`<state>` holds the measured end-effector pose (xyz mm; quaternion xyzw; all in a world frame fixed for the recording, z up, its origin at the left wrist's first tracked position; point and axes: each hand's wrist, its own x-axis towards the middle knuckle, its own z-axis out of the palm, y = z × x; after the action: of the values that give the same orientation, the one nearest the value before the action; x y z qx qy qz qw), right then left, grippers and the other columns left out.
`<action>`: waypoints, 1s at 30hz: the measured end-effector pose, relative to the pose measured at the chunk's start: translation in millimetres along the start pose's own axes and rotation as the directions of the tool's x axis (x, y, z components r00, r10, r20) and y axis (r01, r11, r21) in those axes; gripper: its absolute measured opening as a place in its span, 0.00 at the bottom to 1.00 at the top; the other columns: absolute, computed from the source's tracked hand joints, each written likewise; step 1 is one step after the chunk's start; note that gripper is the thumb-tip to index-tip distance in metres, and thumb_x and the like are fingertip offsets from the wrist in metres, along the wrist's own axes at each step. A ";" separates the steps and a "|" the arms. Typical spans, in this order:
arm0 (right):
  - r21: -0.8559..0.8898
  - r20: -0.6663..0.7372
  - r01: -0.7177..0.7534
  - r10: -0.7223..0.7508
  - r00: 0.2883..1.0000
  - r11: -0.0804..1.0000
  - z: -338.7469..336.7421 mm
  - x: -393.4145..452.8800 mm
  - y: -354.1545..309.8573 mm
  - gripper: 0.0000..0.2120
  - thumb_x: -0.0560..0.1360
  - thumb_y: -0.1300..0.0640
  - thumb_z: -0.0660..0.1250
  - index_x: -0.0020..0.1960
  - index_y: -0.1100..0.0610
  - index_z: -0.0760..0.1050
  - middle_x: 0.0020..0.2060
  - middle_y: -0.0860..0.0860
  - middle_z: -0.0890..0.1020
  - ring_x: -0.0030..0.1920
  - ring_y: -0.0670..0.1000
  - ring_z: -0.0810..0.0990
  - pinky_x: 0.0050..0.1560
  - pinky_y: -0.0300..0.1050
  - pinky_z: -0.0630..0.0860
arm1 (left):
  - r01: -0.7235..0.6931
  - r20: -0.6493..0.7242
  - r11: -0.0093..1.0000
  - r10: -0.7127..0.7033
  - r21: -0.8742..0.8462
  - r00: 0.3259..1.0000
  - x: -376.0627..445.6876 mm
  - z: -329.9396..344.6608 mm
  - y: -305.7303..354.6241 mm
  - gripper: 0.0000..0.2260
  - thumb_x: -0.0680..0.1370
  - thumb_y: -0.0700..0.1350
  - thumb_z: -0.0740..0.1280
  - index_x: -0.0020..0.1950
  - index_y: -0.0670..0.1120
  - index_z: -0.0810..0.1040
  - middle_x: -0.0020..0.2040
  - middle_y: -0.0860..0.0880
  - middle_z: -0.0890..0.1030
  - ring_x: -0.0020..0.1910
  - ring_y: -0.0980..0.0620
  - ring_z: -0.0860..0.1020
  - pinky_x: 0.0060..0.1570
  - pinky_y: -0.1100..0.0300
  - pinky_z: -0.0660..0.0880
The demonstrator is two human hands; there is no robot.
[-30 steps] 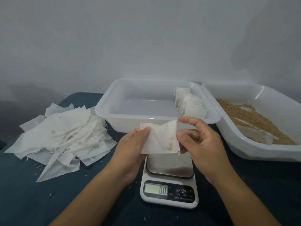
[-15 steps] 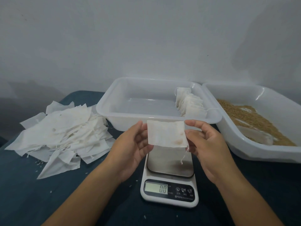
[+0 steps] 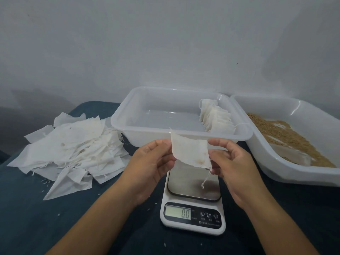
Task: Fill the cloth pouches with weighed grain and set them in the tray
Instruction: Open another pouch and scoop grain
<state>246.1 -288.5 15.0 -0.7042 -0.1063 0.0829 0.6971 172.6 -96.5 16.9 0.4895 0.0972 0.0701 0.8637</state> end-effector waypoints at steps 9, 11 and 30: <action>-0.060 -0.030 0.113 -0.115 0.993 0.992 -0.1 -3.2 -3.7 0.12 0.78 0.64 0.70 0.55 0.49 0.81 0.35 0.54 0.86 0.32 0.45 0.81 0.36 0.35 0.79 | -0.327 -0.214 0.717 0.551 0.615 0.807 1.3 -9.8 -5.1 0.04 0.81 0.51 0.69 0.47 0.56 0.77 0.40 0.54 0.79 0.35 0.59 0.77 0.37 0.67 0.75; -0.091 -0.015 0.155 -0.157 0.988 0.984 2.4 -6.1 -4.4 0.11 0.78 0.62 0.71 0.56 0.48 0.81 0.35 0.53 0.86 0.32 0.45 0.82 0.36 0.34 0.79 | -0.463 0.031 0.520 0.640 0.718 0.768 -6.2 -6.4 -8.2 0.03 0.78 0.54 0.69 0.47 0.58 0.77 0.41 0.54 0.80 0.38 0.56 0.78 0.39 0.65 0.76; -0.092 0.098 0.254 -0.245 0.965 0.963 18.0 -19.8 -1.9 0.11 0.78 0.61 0.73 0.56 0.48 0.81 0.40 0.48 0.88 0.41 0.47 0.87 0.40 0.35 0.81 | -0.384 0.143 0.662 0.389 0.644 0.910 -15.8 11.1 -20.8 0.05 0.79 0.43 0.73 0.47 0.53 0.80 0.42 0.54 0.85 0.43 0.54 0.85 0.44 0.63 0.81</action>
<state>222.2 -276.4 16.1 -0.7163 -0.2282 0.0187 0.6591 160.4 -119.8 6.1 0.7709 0.0128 0.2147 0.5995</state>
